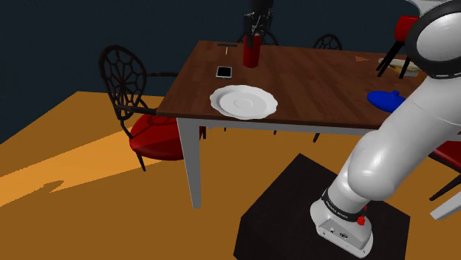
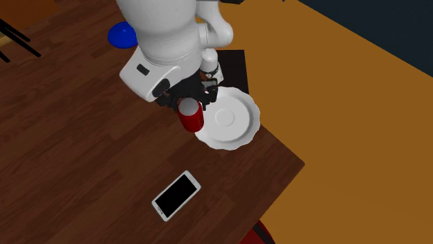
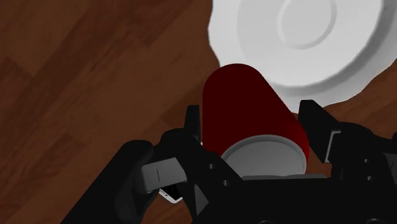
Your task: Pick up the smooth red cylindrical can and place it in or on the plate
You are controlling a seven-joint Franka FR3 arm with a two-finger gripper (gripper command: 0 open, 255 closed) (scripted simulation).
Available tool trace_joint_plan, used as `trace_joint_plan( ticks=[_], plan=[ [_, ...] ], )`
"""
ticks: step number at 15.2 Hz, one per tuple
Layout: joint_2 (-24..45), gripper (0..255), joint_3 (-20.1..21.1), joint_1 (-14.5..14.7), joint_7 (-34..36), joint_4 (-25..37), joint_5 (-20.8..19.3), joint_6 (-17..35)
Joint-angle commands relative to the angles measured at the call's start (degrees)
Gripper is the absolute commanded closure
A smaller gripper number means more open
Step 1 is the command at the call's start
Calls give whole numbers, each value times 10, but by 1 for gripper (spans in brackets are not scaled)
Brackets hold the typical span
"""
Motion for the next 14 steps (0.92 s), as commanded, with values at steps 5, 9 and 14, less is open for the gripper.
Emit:
trace_joint_plan(
  ticks=[5,9,14],
  plan=[
    [-76,255,47,29,78,-67,3,-9],
    [-110,255,74,43,119,-103,10,-7],
    [-127,255,74,43,119,-161,11,33]
  ],
)
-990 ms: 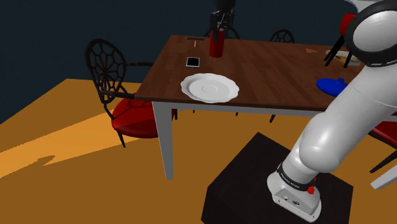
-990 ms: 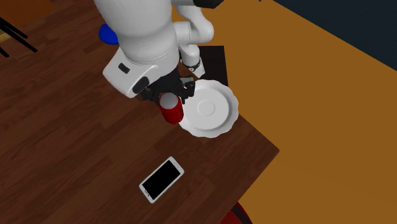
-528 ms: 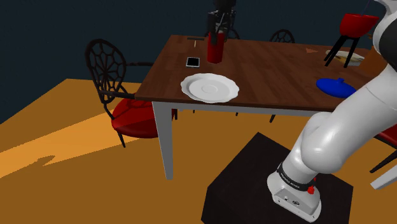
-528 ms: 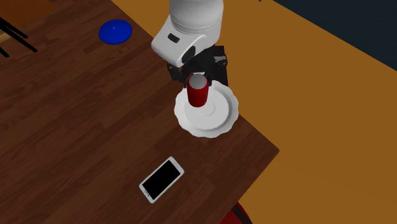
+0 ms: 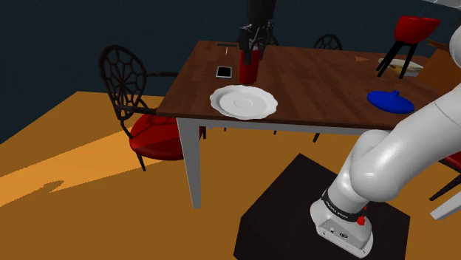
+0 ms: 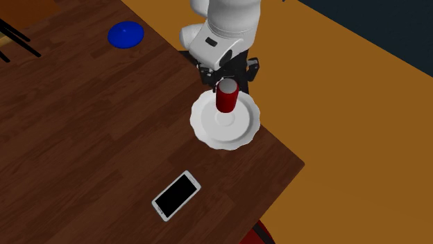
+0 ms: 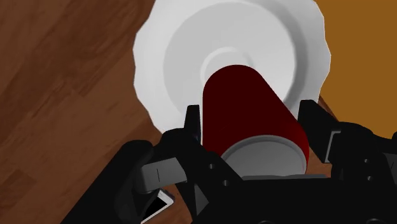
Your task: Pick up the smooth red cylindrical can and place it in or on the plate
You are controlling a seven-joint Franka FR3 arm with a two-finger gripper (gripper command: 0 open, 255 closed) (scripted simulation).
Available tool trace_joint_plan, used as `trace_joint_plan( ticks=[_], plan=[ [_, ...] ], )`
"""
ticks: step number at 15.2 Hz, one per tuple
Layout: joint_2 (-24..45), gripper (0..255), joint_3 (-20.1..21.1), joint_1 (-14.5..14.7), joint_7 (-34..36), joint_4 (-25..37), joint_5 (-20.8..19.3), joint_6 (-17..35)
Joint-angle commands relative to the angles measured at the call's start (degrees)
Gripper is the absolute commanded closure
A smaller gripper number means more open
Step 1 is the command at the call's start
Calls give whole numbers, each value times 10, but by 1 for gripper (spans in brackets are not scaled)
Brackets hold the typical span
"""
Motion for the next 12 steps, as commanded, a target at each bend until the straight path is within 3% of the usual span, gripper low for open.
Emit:
trace_joint_plan(
  ticks=[1,12],
  plan=[
    [-7,255,1,0,1,-21,0,15],
    [-31,255,1,0,1,-130,1,99]
  ],
)
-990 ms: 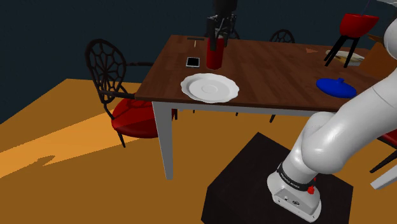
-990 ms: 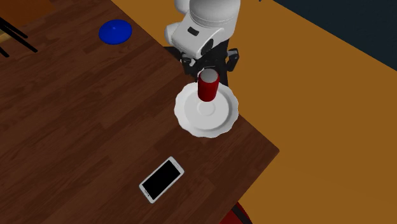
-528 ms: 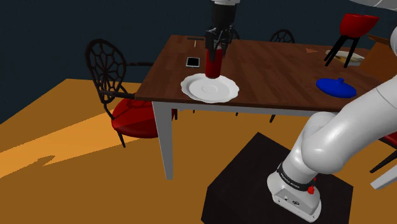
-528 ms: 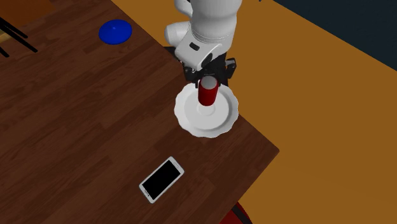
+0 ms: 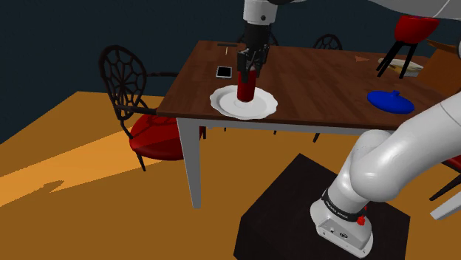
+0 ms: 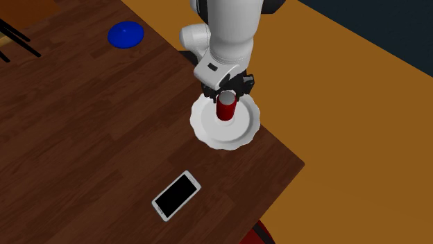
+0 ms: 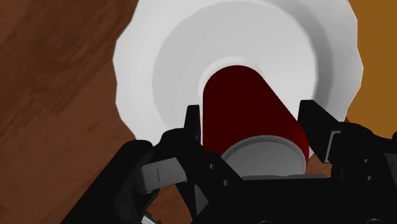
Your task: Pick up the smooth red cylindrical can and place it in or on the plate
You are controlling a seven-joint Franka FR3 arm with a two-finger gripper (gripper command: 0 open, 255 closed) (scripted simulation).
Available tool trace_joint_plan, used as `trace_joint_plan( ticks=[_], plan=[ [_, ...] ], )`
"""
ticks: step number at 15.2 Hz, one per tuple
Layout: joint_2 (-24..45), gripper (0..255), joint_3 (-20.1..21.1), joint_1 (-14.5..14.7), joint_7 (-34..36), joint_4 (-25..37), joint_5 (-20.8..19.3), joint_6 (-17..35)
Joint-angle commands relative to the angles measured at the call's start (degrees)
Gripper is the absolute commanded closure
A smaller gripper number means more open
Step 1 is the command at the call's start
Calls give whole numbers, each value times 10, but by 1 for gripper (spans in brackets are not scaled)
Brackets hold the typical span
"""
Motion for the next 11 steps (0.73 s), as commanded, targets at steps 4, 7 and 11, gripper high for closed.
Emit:
trace_joint_plan(
  ticks=[4,7,11],
  plan=[
    [-3,255,0,0,0,-13,0,10],
    [-3,255,0,0,0,-13,0,10],
    [-3,0,0,0,0,-13,0,10]
  ],
)
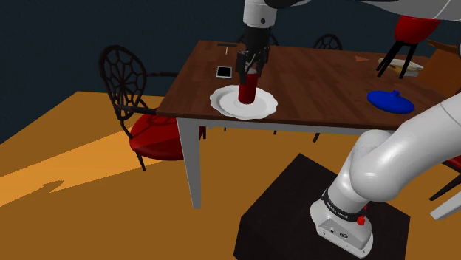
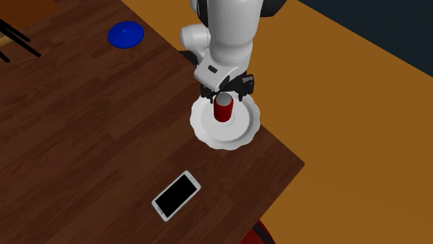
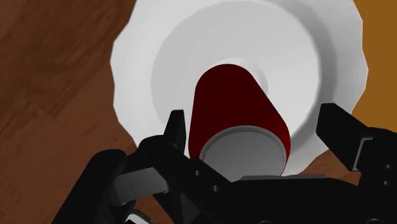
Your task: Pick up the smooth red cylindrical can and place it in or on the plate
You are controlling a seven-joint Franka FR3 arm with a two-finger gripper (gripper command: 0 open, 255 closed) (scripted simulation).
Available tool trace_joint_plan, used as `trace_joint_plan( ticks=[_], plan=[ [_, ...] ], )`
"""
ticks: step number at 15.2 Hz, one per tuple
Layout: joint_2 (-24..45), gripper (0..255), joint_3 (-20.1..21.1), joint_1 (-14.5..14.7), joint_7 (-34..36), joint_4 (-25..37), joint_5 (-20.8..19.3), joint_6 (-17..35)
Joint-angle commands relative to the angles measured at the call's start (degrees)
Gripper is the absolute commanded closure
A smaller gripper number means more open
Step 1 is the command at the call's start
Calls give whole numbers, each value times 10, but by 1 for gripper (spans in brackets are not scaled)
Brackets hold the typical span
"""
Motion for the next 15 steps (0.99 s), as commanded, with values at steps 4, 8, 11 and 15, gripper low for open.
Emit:
trace_joint_plan(
  ticks=[4,8,11,15],
  plan=[
    [4,0,0,0,0,23,0,-19],
    [20,0,0,0,0,92,0,-73],
    [20,0,0,0,0,92,0,-73],
    [20,0,0,0,0,92,0,-73]
  ],
)
